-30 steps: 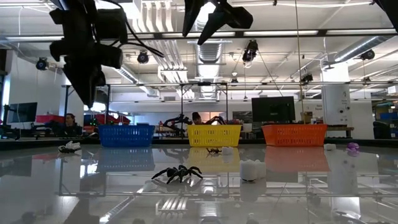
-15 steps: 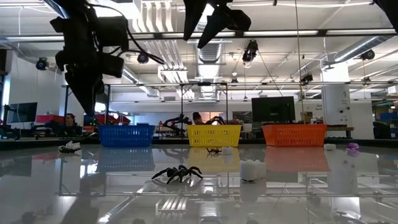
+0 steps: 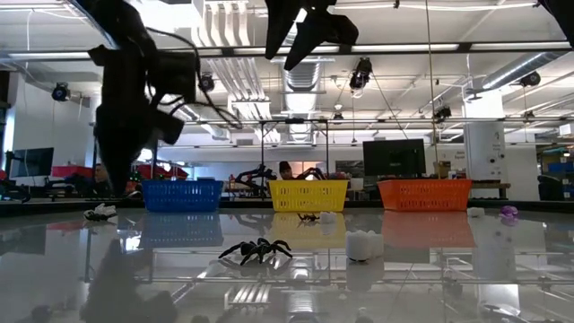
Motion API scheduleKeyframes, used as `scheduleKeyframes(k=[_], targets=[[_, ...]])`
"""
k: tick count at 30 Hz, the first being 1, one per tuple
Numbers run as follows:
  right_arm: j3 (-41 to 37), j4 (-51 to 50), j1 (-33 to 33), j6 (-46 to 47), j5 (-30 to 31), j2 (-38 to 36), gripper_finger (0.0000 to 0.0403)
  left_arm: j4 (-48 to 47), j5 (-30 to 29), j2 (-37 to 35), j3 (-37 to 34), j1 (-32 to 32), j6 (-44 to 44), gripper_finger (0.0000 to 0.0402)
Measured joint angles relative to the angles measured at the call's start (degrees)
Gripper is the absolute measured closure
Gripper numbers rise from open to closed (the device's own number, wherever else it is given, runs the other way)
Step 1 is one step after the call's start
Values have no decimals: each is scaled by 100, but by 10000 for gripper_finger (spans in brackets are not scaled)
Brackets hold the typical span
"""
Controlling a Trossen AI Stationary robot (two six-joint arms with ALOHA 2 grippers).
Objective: Sort Halloween decoration
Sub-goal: Put the white skeleton toy into the yellow basket
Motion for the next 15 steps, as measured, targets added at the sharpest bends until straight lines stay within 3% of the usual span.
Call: scheduleKeyframes(k=[10,15], targets=[[0,-11,0,-369,-3,0,248,470,111,-352,-868,-55,-489,306],[1,-11,0,-575,-6,0,248,623,524,-552,-906,-72,-448,306]])
